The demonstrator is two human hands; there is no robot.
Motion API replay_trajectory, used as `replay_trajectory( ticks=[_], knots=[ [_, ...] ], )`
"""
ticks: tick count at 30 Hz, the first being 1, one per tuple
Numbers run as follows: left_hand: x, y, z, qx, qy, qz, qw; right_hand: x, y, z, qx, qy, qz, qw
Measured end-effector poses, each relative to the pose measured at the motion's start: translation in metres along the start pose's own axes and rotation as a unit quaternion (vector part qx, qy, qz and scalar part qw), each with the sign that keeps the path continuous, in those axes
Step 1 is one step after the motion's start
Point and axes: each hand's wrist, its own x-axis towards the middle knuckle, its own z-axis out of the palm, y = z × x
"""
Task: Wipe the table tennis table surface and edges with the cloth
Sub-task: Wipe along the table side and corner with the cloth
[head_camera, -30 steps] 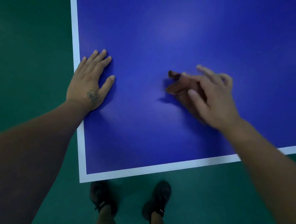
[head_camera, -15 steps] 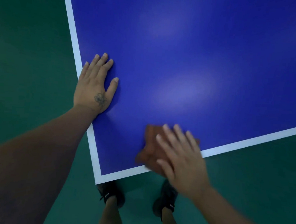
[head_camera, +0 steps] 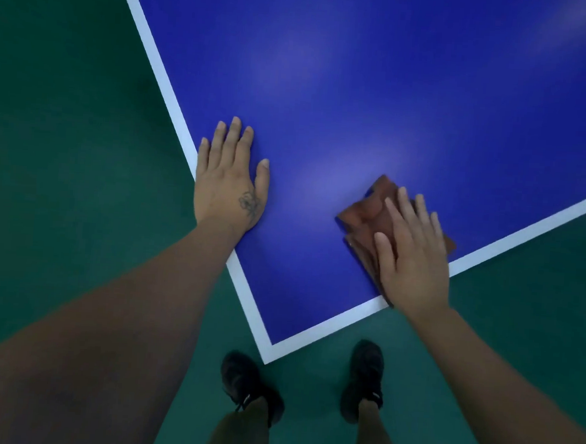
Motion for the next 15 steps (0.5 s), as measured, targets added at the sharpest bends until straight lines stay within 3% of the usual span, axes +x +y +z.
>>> replay_trajectory(
  ticks=[3,8,12,15],
  knots=[
    [0.001,-0.002,0.002,-0.008,0.004,0.005,1.0,-0.026,-0.032,0.016,-0.051,-0.004,0.03,0.998],
    [0.003,-0.005,0.003,-0.008,0.012,0.012,1.0,-0.085,-0.121,0.047,-0.017,-0.009,0.013,1.0],
    [0.005,-0.007,0.004,-0.009,0.011,0.015,1.0,-0.105,-0.174,0.062,0.009,-0.041,-0.051,0.998],
    [0.006,-0.008,0.005,-0.009,0.008,0.015,1.0,-0.11,-0.179,0.063,0.022,-0.064,-0.147,0.987]
  ],
)
